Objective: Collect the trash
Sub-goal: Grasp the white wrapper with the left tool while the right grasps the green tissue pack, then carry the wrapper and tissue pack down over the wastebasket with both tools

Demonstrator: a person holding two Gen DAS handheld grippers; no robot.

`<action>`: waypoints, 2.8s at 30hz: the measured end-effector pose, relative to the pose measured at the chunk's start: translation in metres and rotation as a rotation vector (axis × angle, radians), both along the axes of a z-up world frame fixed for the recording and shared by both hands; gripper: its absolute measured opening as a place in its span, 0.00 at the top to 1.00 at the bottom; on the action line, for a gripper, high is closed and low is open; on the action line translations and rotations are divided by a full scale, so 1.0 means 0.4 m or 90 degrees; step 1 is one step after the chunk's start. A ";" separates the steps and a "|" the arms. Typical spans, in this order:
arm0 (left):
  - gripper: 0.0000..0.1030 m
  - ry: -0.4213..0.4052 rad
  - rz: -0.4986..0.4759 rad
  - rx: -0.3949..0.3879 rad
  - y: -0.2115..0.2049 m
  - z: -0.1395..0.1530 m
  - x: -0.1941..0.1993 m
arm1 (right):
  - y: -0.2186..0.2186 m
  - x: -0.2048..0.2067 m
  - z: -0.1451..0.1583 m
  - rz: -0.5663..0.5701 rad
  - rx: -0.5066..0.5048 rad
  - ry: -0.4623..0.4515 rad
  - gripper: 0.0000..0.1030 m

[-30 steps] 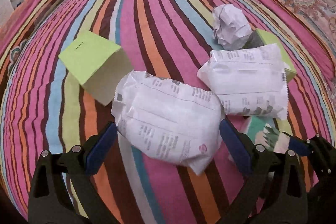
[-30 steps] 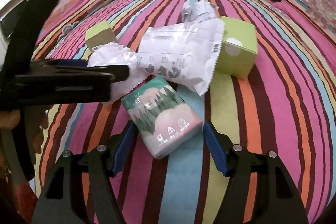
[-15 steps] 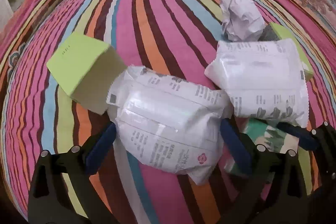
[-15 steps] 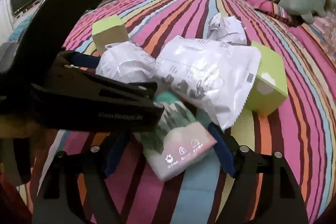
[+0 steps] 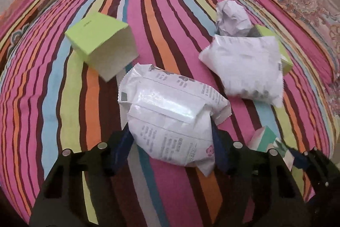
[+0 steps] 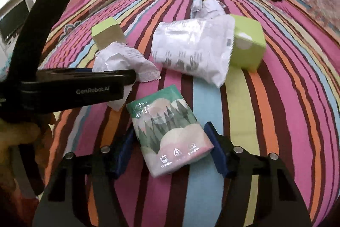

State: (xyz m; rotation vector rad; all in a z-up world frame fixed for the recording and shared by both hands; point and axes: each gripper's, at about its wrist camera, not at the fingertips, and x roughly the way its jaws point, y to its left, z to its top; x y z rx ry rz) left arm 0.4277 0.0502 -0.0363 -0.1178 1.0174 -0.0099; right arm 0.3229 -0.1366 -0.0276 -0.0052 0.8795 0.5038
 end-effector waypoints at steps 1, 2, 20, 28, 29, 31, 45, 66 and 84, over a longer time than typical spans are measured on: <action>0.38 0.000 0.001 -0.005 0.000 0.002 -0.014 | -0.008 -0.016 0.003 -0.009 0.007 0.003 0.41; 0.39 -0.002 0.003 -0.007 0.003 0.004 -0.035 | -0.015 -0.015 0.005 -0.012 0.009 0.004 0.41; 0.39 -0.062 0.006 -0.052 0.014 0.090 -0.362 | -0.102 -0.178 0.054 -0.060 0.096 0.024 0.41; 0.39 -0.074 0.003 -0.069 0.014 0.109 -0.497 | -0.121 -0.277 0.072 -0.062 0.119 0.024 0.41; 0.39 -0.076 0.002 -0.069 0.014 0.110 -0.512 | -0.122 -0.286 0.074 -0.061 0.122 0.024 0.41; 0.39 -0.080 -0.002 -0.068 0.011 0.116 -0.547 | -0.122 -0.317 0.081 -0.057 0.129 0.023 0.41; 0.39 -0.050 -0.025 -0.067 -0.005 0.071 -0.787 | -0.106 -0.480 0.080 -0.023 0.119 0.026 0.41; 0.39 0.094 -0.056 -0.040 -0.088 -0.127 -0.950 | -0.126 -0.607 -0.106 -0.050 0.118 0.239 0.41; 0.39 0.259 -0.041 -0.050 -0.093 -0.283 -0.891 | -0.126 -0.589 -0.262 -0.080 0.070 0.406 0.41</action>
